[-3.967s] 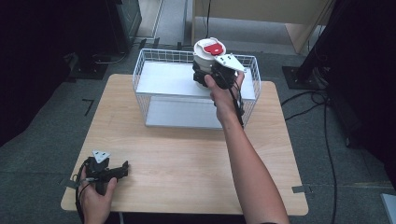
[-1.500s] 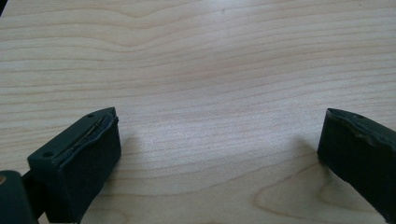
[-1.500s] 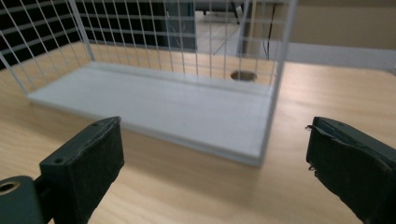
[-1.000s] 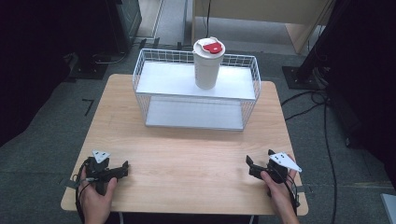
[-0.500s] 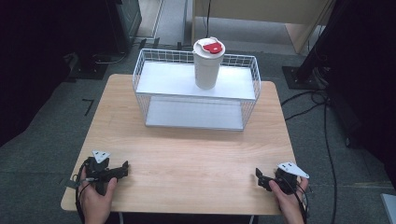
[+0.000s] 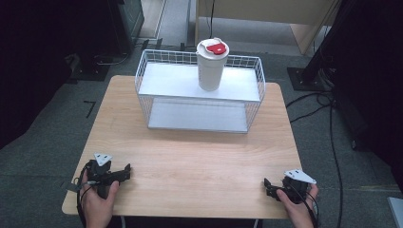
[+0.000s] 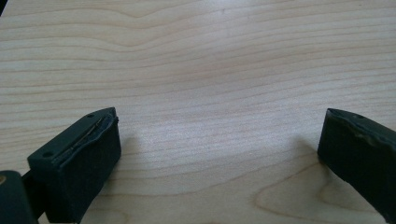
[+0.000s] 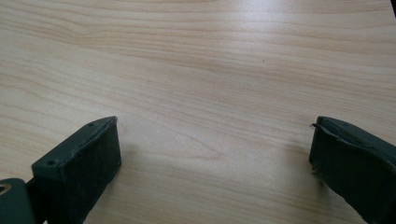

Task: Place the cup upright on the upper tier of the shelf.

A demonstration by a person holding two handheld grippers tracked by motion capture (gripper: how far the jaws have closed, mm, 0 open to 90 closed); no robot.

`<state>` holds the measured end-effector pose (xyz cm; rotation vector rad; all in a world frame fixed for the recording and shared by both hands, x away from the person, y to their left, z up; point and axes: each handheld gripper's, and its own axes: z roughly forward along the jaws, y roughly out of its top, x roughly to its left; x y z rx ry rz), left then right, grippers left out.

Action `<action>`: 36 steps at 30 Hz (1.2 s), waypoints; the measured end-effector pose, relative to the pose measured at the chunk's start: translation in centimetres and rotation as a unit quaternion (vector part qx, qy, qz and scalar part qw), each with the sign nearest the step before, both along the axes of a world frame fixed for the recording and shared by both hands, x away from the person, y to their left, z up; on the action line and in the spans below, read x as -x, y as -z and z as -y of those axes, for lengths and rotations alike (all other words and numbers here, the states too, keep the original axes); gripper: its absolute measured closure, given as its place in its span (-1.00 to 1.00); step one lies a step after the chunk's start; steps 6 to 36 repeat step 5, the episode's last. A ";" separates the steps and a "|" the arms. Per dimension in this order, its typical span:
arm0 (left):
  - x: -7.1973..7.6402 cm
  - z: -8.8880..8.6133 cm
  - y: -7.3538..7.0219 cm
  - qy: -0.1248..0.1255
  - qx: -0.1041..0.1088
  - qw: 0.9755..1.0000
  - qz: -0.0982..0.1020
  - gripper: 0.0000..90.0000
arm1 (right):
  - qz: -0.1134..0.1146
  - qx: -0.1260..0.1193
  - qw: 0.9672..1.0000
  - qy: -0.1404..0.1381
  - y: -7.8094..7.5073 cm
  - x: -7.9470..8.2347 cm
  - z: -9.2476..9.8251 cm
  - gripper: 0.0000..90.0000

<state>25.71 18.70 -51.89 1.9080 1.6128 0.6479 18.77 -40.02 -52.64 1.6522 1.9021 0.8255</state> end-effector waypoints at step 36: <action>0.0 0.0 0.0 0.000 0.000 1.000 0.000 -1.00 | 0.000 -0.001 1.000 0.006 0.0 0.2 0.2 -0.96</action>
